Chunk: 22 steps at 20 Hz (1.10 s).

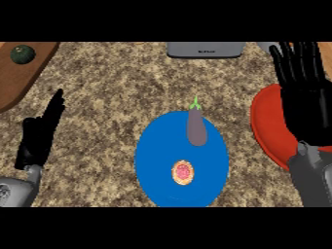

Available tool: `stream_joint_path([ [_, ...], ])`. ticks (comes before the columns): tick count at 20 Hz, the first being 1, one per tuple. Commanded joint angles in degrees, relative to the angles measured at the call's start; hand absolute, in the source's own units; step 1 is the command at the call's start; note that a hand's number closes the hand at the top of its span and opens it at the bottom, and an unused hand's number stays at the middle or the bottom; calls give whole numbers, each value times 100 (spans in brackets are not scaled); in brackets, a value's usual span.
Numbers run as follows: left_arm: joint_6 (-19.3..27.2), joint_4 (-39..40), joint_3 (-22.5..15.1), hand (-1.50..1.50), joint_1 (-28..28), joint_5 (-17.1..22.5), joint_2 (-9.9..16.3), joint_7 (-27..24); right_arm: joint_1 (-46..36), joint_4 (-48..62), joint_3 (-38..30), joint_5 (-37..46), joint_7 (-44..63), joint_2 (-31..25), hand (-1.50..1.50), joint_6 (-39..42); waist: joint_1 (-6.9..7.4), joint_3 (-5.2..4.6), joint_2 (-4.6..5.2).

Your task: Pick the cupcake from the plate and place it in the bowl

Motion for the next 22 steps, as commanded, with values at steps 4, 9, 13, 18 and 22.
stream_joint_path([
  [4,161,-182,481,0,-69,51,73,-229,306,-917,659,2136,849,-460,150,-1482,-133,-17,-165],
  [9,243,-238,746,0,-12,160,206,-186,1745,418,486,3442,2025,-1520,-150,-1751,-694,-134,-154],
  [13,217,-293,769,0,189,249,140,-255,2501,-148,1024,4521,2306,-992,-150,-2753,-639,-82,-261],
  [18,148,-446,869,0,253,366,166,-287,3589,-735,1831,5997,2949,-674,-150,-3344,-552,-57,-233],
  [22,56,-511,904,0,321,392,241,-310,4164,-1324,2260,7192,3775,-149,-150,-3621,-435,-51,-184],
])
